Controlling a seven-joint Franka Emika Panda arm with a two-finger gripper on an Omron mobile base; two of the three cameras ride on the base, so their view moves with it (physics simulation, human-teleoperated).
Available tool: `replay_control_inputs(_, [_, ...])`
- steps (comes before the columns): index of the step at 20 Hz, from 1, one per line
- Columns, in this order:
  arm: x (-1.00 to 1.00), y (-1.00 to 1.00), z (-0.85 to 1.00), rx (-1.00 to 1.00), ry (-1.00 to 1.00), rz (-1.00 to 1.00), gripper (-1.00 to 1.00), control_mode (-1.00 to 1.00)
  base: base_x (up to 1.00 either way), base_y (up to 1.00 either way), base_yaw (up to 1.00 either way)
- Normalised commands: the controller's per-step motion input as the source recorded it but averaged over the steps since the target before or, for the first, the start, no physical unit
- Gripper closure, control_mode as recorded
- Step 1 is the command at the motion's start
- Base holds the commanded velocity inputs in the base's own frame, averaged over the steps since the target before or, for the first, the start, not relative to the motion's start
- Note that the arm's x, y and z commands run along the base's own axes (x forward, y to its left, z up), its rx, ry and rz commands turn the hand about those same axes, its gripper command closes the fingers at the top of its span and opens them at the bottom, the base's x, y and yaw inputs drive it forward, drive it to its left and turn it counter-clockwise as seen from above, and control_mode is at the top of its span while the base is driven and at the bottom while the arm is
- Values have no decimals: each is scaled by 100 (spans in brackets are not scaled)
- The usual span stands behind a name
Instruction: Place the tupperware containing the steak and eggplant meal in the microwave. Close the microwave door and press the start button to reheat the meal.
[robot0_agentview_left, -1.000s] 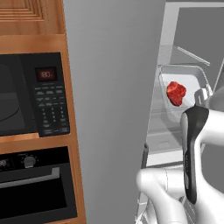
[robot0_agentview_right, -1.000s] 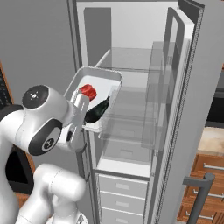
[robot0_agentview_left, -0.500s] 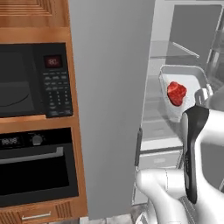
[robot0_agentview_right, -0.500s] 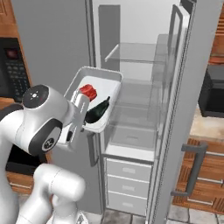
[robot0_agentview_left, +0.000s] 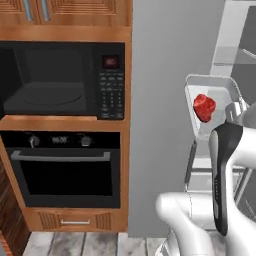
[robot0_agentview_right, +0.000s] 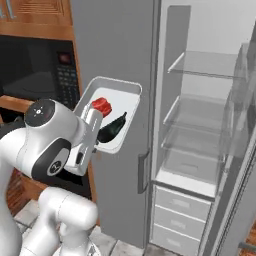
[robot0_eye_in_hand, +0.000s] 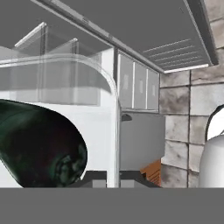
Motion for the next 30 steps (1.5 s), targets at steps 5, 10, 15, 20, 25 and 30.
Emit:
replay_control_inputs(5, [0, 0, 0, 0, 0, 0, 100, 100, 1, 60, 48])
replay_control_inputs(10, [0, 0, 0, 0, 0, 0, 100, 100, 7, 66, 47])
replay_control_inputs(15, [0, 0, 0, 0, 0, 0, 100, 100, 21, 64, 41])
replay_control_inputs(20, [0, 0, 0, 0, 0, 0, 100, 100, 45, 53, 22])
replay_control_inputs(25, [0, 0, 0, 0, 0, 0, 100, 100, 35, 31, -12])
replay_control_inputs(30, [0, 0, 0, 0, 0, 0, 100, 100, 28, 31, -34])
